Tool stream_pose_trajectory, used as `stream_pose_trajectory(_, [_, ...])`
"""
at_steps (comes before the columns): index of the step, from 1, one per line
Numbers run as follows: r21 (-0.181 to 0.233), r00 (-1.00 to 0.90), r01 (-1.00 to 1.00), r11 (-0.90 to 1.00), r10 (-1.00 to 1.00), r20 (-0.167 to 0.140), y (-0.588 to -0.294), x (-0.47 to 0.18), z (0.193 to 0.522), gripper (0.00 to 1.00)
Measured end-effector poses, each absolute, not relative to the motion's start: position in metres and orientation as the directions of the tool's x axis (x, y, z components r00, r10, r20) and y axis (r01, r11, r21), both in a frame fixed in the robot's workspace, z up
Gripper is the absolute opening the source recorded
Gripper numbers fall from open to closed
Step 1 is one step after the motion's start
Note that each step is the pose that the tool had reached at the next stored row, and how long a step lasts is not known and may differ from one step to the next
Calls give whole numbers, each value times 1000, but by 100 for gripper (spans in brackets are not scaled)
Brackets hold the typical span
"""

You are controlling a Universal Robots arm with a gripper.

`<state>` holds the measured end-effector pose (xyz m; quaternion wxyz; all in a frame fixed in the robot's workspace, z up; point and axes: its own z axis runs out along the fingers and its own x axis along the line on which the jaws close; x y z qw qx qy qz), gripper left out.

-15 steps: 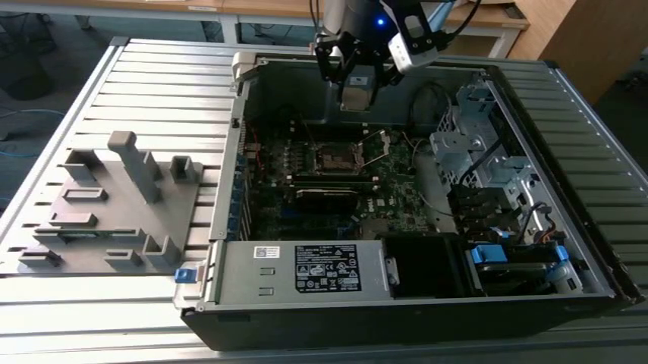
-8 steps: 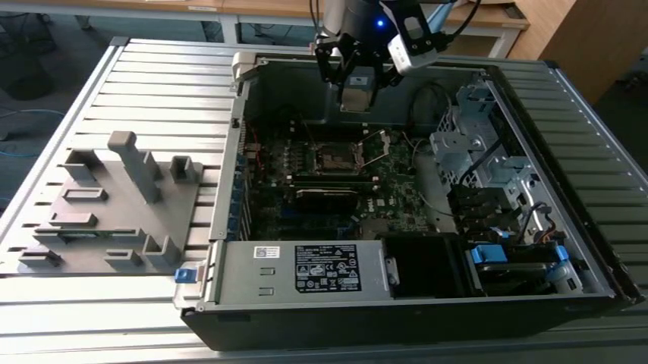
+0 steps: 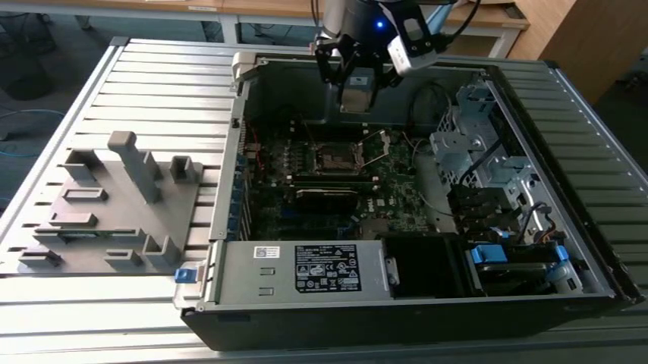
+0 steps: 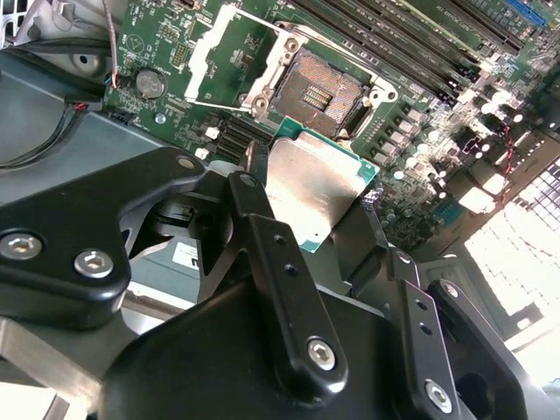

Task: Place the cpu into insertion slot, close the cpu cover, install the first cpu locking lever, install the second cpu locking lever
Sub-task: 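Place the cpu into insertion slot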

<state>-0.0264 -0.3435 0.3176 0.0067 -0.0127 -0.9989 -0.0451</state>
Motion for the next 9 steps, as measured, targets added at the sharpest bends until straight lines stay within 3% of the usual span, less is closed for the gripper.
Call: stream_pose_trajectory(9, [90,-1000,26,996,25,12,-343,-27,310,54])
